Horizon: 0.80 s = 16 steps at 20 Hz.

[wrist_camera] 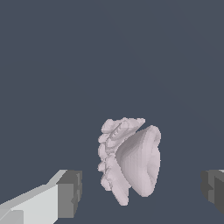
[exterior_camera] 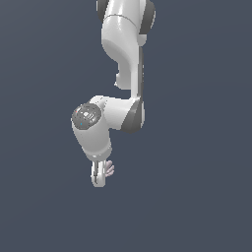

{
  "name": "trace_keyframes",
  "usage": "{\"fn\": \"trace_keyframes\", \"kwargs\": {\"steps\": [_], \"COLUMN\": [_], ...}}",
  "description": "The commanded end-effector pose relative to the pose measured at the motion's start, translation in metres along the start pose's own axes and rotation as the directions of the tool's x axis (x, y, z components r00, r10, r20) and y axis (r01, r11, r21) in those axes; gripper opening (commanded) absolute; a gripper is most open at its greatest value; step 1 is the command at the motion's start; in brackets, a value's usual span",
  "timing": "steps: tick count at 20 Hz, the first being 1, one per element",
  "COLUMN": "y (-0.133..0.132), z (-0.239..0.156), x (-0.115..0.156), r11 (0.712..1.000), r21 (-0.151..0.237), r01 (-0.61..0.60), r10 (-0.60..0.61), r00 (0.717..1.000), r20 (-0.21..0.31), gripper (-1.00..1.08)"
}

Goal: Pick up the object and move it to a goal position.

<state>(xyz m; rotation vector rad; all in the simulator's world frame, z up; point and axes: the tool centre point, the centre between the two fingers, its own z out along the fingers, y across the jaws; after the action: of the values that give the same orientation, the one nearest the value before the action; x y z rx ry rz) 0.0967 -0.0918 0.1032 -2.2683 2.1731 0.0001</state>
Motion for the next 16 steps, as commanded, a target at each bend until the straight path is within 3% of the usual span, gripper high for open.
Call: {"fn": "trace_keyframes", "kwargs": {"steps": [1, 16], "y": [0.000, 0.001], "z": [0.000, 0.052], "x": [0.000, 0.000], "r11": [1.000, 1.000], "r21": [0.000, 0.000], "r01": [-0.008, -0.009], "r10": [0.008, 0.009], "r00": [1.000, 1.000], "r20": [0.000, 0.000], "gripper": [1.00, 1.00]}}
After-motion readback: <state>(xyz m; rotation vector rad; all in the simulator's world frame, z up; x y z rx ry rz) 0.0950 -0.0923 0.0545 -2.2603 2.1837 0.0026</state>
